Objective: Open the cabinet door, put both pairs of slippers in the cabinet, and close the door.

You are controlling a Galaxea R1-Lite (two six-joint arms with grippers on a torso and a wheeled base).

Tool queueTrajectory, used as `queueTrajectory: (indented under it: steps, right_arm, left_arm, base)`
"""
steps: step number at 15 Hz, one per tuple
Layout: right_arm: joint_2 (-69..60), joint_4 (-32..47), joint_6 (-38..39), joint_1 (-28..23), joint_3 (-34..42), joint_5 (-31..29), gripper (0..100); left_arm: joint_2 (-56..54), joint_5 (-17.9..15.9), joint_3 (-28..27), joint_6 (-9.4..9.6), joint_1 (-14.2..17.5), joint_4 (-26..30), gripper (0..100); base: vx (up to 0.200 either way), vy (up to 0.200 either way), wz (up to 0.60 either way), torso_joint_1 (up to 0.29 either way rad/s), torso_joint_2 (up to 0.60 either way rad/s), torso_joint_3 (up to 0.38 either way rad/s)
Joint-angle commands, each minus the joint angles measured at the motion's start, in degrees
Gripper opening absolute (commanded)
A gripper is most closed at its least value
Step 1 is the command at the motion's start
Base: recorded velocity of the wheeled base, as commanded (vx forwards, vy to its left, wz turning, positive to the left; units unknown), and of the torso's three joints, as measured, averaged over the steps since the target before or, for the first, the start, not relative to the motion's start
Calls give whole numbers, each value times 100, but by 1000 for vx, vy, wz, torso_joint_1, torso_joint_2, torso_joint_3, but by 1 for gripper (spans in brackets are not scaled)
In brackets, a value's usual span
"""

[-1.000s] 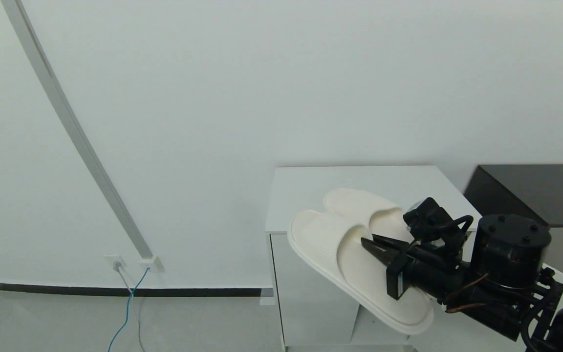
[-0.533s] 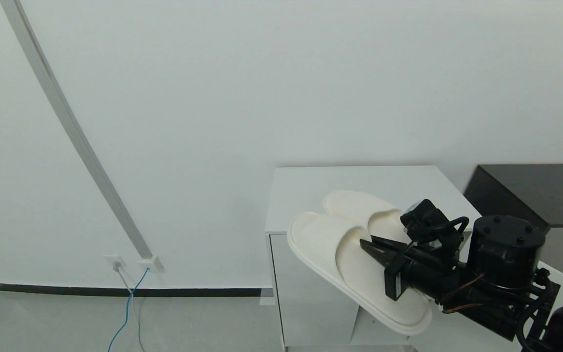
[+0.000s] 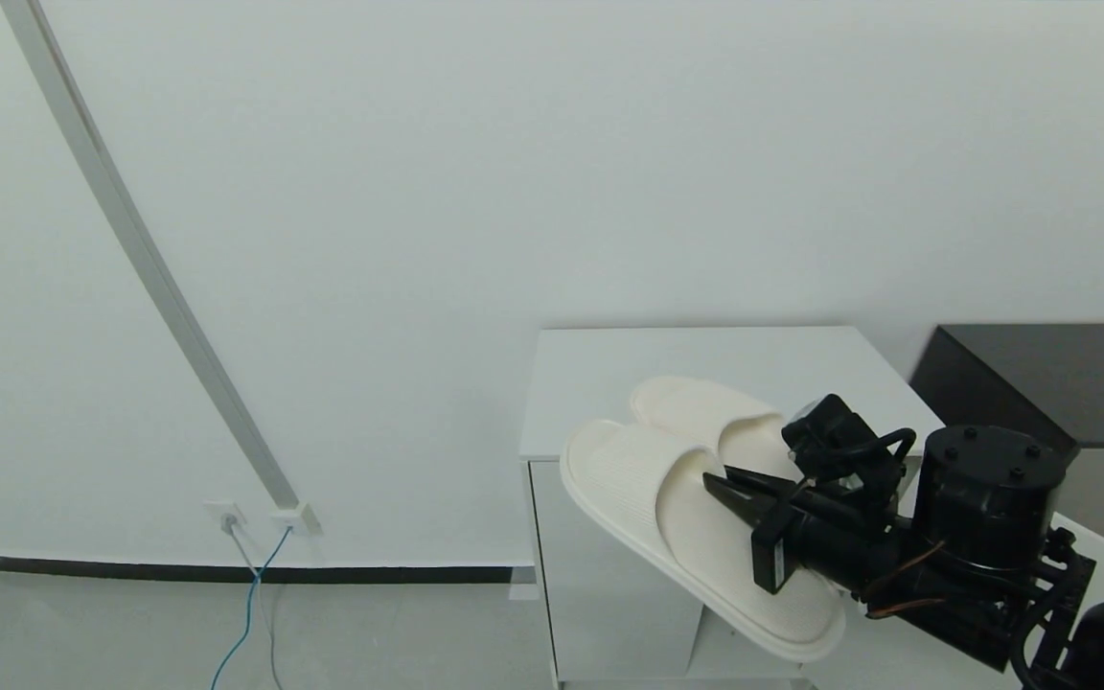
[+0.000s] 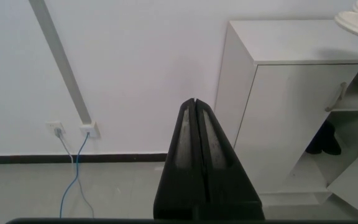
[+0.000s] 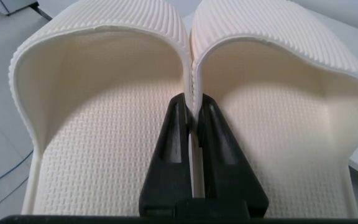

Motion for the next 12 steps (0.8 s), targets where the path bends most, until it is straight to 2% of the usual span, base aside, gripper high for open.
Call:
queueTrajectory:
  steps: [1, 12]
  right_arm:
    - [16, -1, -8, 4, 0, 2, 0]
    - [16, -19, -8, 13, 115, 28, 0]
  left_arm:
    - [0, 4, 2, 2, 1, 2, 0]
    - [9, 4, 2, -7, 1, 2, 0]
  base:
    - [0, -200, 0, -12, -2, 7]
    - [0, -200, 0, 5, 2, 1]
